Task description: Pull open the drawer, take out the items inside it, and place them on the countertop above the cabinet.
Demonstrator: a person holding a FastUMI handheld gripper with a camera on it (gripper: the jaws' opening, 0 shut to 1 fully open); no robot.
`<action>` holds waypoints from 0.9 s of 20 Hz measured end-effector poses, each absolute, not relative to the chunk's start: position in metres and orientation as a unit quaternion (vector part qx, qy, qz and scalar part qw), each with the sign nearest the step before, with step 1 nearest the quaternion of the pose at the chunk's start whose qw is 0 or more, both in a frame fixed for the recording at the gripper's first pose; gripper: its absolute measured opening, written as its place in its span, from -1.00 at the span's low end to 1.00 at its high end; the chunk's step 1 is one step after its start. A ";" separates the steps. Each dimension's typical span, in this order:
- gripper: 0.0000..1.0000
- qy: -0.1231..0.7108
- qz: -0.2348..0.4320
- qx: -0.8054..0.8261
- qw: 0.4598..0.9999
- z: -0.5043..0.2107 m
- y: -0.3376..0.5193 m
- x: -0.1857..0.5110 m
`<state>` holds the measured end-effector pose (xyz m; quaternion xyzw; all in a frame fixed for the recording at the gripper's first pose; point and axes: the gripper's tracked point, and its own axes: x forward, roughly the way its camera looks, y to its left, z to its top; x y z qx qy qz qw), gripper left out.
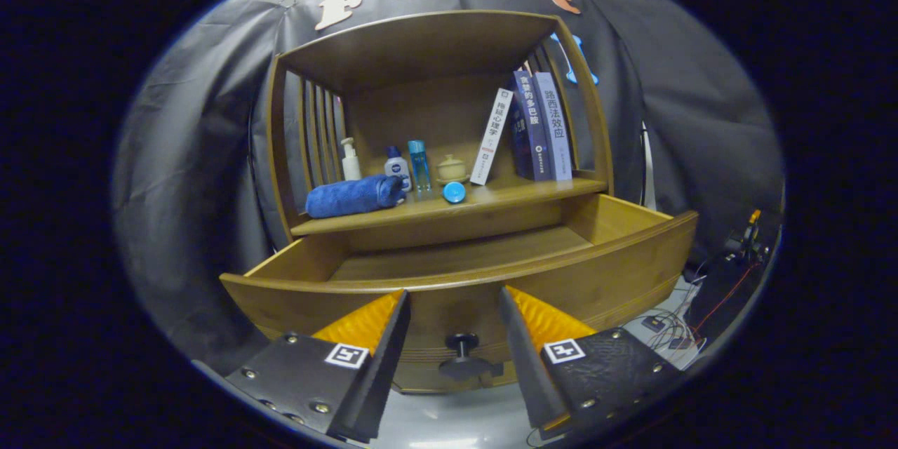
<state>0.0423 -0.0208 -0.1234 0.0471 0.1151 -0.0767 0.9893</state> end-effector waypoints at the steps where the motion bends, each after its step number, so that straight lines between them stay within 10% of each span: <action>1: 0.52 0.115 -0.075 0.052 0.989 -0.125 -0.020 0.041; 8: 0.93 0.124 -0.064 0.059 0.988 -0.132 -0.019 0.042; 18: 0.93 0.124 -0.064 0.084 0.987 -0.135 -0.023 0.045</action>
